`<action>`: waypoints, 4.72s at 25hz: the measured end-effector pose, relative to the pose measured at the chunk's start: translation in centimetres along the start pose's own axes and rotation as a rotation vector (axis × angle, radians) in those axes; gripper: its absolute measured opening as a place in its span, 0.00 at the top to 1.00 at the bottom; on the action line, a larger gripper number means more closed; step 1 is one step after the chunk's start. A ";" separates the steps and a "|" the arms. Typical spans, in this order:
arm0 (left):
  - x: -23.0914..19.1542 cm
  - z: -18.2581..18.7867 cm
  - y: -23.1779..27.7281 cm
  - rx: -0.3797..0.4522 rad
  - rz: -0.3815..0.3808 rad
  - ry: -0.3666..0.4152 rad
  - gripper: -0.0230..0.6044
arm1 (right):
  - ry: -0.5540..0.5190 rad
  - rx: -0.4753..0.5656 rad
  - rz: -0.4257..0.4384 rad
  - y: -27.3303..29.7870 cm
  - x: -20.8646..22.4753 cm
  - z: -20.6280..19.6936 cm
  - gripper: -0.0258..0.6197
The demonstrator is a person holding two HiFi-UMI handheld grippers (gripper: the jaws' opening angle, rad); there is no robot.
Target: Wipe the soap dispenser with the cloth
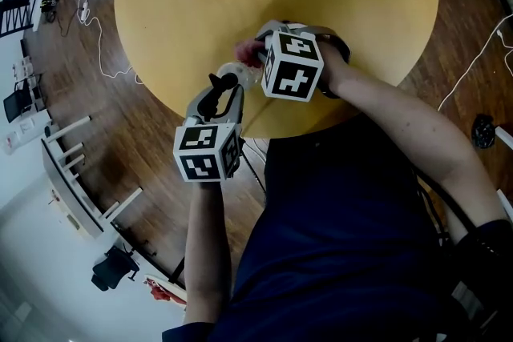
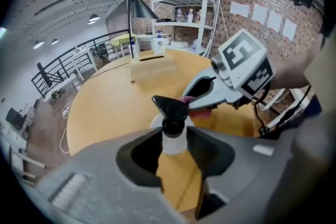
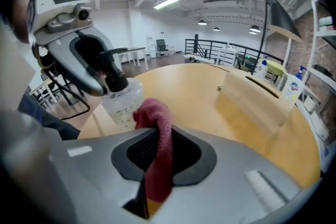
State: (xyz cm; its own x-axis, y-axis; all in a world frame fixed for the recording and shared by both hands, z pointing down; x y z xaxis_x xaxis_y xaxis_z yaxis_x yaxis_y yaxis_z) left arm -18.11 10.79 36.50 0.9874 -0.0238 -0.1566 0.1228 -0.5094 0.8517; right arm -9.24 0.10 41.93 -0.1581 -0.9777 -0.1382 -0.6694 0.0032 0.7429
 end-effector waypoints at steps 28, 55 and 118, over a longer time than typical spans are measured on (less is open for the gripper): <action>-1.0 3.1 0.9 -0.272 -0.097 0.243 0.63 | -0.119 -0.025 0.179 -0.2 -5.8 -0.2 0.86; -0.1 2.8 1.2 -0.263 -0.163 0.625 0.73 | -0.170 -0.159 0.156 2.4 -3.2 -1.5 0.86; 0.4 4.7 2.5 -0.554 -0.164 0.949 0.74 | -0.367 -0.119 0.076 1.9 -2.4 0.6 0.86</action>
State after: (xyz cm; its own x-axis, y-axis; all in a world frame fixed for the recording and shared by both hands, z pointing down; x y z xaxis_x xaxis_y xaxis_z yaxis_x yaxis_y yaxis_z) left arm -17.90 5.46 36.21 0.6019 0.7975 -0.0429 0.0527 0.0139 0.9985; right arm -10.60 2.54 43.31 -0.4672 -0.8356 -0.2889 -0.5602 0.0270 0.8279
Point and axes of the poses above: the fingertips, and each gripper's own axes: y forward along the fingers, x to its right, z out of its top, the point moved 8 cm from there along -y, backward along the fingers, and after that the axes turned 14 degrees about -y, right-handed, at the moved point
